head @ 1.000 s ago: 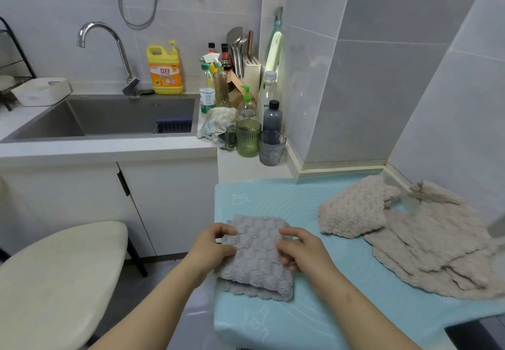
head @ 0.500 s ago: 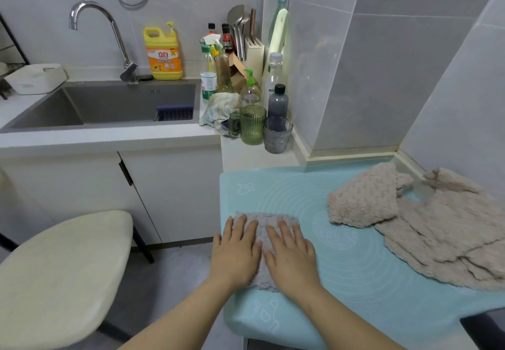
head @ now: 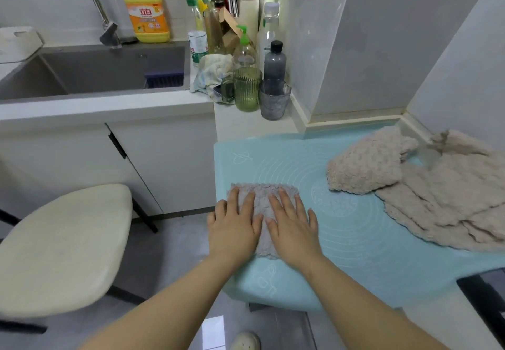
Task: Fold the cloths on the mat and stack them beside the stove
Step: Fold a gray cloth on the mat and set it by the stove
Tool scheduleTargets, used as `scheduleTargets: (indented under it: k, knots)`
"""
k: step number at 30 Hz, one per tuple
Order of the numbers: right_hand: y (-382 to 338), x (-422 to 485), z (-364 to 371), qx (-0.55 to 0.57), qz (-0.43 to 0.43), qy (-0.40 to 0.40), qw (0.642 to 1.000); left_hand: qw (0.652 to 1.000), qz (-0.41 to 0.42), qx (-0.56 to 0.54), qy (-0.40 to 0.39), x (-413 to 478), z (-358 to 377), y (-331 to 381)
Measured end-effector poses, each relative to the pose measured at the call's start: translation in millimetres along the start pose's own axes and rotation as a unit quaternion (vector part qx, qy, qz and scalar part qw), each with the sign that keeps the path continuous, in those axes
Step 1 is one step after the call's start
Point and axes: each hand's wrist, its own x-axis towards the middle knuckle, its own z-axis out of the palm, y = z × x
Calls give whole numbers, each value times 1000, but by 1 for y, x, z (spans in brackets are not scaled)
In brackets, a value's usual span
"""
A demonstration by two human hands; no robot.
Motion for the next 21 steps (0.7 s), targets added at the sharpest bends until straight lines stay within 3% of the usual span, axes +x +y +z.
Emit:
scheduleTargets:
  k: [6, 8, 10, 11, 13, 15, 18, 21]
  knots:
    - [-9, -10, 1, 29, 89, 127, 987, 994, -96, -61, 3, -1, -8, 6]
    - [-10, -11, -5, 38, 136, 130, 981, 988, -113, -102, -31, 2, -15, 8]
    - [-9, -11, -15, 112, 182, 95, 972, 965, -135, -213, -74, 7, -16, 5]
    - [-7, -12, -18, 149, 195, 78, 966, 931, -159, -312, -104, 8, -18, 3]
    - [-3, -18, -24, 197, 194, 46, 960, 831, -214, -489, -159, 4, -30, 1]
    - [0, -32, -30, 297, 188, 38, 936, 770, -227, -561, -203, -7, -42, 0]
    - [5, -60, -47, 515, 198, 38, 833, 702, -224, -631, -243, -32, -56, 3]
    - [15, -90, -66, 666, 187, -9, 722, 638, -199, -695, -264, -59, -65, 11]
